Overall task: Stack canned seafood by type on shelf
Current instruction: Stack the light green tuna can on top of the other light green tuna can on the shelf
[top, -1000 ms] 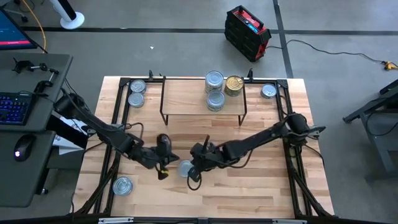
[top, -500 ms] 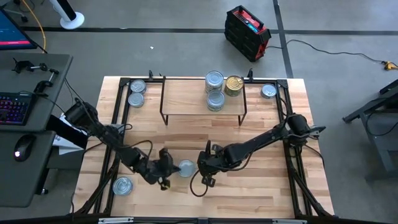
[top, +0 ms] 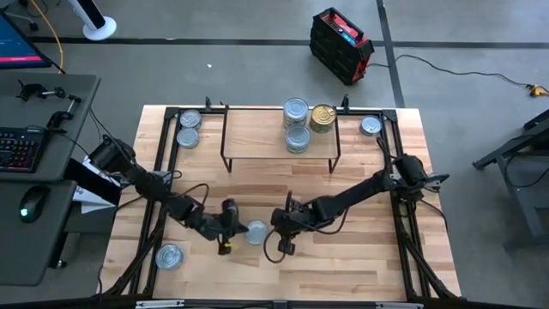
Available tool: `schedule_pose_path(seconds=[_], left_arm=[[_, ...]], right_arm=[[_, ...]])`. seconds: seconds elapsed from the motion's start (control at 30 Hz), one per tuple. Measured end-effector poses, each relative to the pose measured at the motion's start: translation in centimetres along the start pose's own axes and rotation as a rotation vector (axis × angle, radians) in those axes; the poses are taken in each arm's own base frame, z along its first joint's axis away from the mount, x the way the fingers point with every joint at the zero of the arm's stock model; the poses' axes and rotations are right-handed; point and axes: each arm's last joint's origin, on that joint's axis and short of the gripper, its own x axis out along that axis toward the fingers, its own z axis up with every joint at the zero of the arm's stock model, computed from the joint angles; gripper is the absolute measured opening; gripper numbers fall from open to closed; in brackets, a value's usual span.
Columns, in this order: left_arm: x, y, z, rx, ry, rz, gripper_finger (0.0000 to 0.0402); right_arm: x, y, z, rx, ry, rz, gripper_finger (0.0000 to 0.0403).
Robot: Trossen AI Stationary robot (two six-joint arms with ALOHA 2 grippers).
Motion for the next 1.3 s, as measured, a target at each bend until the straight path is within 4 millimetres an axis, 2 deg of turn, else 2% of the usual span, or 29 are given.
schedule_pose_path(seconds=[0.27,0.53,0.8,1.07,1.3], left_arm=[[0.3,0.2,-0.4,0.056,0.051,-0.024,0.0],[0.2,0.2,-0.5,0.055,0.069,-0.03,0.0],[0.1,0.2,-0.8,0.069,0.099,-0.027,0.0],[0.2,0.3,-1.4,0.08,0.143,-0.02,0.0],[0.1,0.4,-1.5,0.042,0.15,-0.012,0.0]], right_arm=[[1.3,-1.7,0.0,0.039,-0.004,0.004,0.0],[3.4,-1.8,0.0,0.075,-0.037,0.061,0.0],[2.4,-1.3,1.0,0.075,-0.118,0.092,0.0],[0.8,0.2,4.1,0.072,-0.231,0.178,0.0],[0.2,0.8,5.2,0.026,-0.256,0.19,0.0]])
